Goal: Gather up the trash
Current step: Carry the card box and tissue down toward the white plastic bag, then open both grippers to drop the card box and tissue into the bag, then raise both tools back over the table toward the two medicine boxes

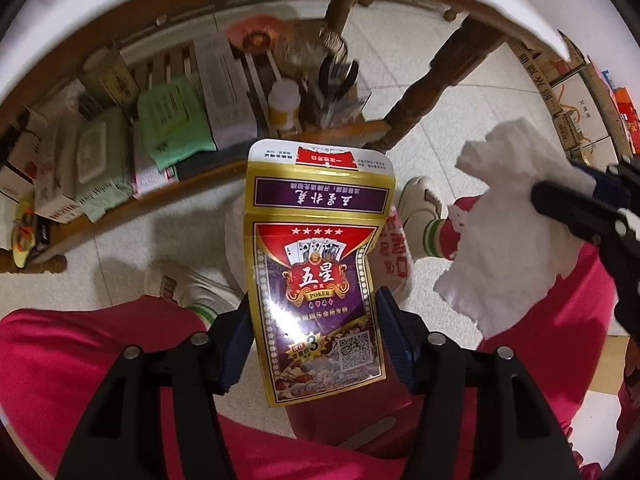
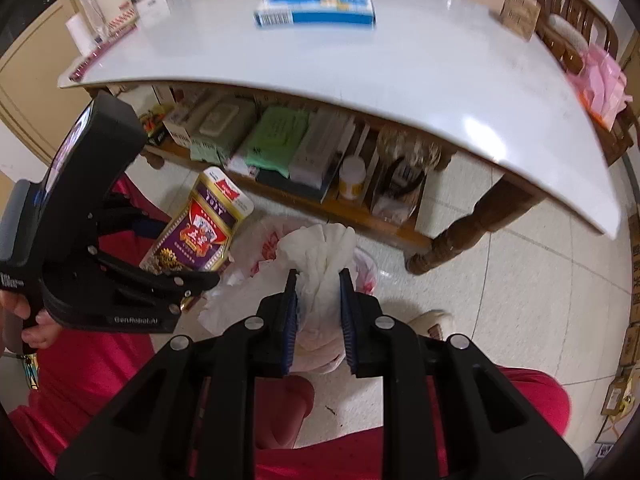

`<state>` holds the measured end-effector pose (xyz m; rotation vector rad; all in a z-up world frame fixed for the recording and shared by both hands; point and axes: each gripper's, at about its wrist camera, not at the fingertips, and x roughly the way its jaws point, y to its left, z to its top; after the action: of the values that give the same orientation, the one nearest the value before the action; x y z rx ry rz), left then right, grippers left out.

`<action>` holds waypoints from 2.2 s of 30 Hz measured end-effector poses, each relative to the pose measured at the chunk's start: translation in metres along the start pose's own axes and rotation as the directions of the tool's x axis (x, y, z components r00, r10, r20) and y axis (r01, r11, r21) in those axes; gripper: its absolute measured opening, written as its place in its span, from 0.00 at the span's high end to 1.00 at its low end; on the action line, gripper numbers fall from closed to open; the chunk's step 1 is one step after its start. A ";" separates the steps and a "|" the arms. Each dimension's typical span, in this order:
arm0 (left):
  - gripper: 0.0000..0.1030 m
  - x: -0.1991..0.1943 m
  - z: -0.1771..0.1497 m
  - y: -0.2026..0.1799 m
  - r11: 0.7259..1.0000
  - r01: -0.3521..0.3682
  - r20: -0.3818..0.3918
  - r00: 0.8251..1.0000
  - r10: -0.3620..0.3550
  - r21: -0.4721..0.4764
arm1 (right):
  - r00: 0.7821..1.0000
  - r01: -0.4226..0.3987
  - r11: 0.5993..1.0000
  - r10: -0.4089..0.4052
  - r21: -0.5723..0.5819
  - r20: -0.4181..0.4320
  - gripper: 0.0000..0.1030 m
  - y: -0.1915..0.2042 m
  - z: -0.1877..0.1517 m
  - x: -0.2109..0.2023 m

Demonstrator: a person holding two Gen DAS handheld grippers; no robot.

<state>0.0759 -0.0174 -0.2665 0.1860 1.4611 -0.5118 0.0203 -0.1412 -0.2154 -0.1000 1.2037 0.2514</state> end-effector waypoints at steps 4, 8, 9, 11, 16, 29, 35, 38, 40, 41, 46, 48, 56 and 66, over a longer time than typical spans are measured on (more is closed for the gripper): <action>0.45 0.027 0.008 0.007 1.000 0.002 -0.051 0.999 -0.002 -0.009 | 0.998 0.000 1.000 0.002 0.020 -0.064 0.81 -0.005 -0.007 0.035; 0.45 0.054 0.014 0.014 0.999 0.019 -0.103 0.994 -0.022 -0.031 | 0.993 -0.004 0.999 0.008 0.035 -0.121 0.81 -0.009 -0.014 0.066; 0.45 0.062 0.015 0.015 0.999 0.024 -0.117 0.993 -0.028 -0.038 | 0.991 -0.007 0.999 0.012 0.038 -0.132 0.81 -0.009 -0.015 0.071; 0.45 0.074 0.017 0.017 0.998 0.034 -0.139 0.990 -0.040 -0.048 | 0.987 -0.015 0.999 0.022 0.047 -0.158 0.81 -0.010 -0.017 0.083; 0.44 0.101 0.020 0.019 0.997 0.043 -0.200 0.978 -0.057 -0.069 | 0.978 -0.029 0.997 0.043 0.067 -0.206 0.81 -0.009 -0.023 0.111; 0.44 0.158 0.026 0.027 0.990 0.081 -0.330 0.937 -0.115 -0.114 | 0.946 -0.056 0.994 0.084 0.098 -0.314 0.81 -0.011 -0.038 0.176; 0.44 0.178 0.030 0.031 0.987 0.078 -0.371 0.920 -0.127 -0.144 | 0.937 -0.056 0.994 0.086 0.098 -0.338 0.80 -0.013 -0.038 0.193; 0.43 0.182 0.031 0.032 0.985 0.078 -0.384 0.914 -0.132 -0.152 | 0.936 -0.060 0.992 0.094 0.109 -0.341 0.79 -0.014 -0.038 0.195; 0.42 0.185 0.031 0.033 0.985 0.067 -0.396 0.909 -0.126 -0.159 | 0.936 -0.057 0.992 0.091 0.108 -0.340 0.79 -0.014 -0.038 0.195; 0.41 0.186 0.030 0.033 0.986 0.062 -0.400 0.908 -0.121 -0.158 | 0.936 -0.058 0.992 0.092 0.108 -0.341 0.78 -0.014 -0.038 0.196; 0.25 0.189 0.030 0.035 0.983 0.061 -0.416 0.900 -0.129 -0.171 | 0.936 -0.066 0.989 0.106 0.130 -0.336 0.68 -0.018 -0.037 0.197; 0.24 0.188 0.030 0.036 0.983 0.062 -0.414 0.901 -0.130 -0.174 | 0.937 -0.065 0.989 0.107 0.133 -0.334 0.63 -0.018 -0.036 0.196; 0.22 0.180 0.029 0.037 0.986 0.039 -0.394 0.914 -0.101 -0.163 | 0.939 -0.067 0.989 0.108 0.133 -0.326 0.55 -0.018 -0.035 0.194; 0.22 0.163 0.030 0.032 0.992 0.015 -0.346 0.937 -0.059 -0.127 | 0.947 -0.062 0.992 0.093 0.108 -0.309 0.49 -0.011 -0.034 0.183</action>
<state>0.1207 -0.0372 -0.4279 0.1567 1.8415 -0.4312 0.0537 -0.1331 -0.3991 -0.0071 1.5370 0.2518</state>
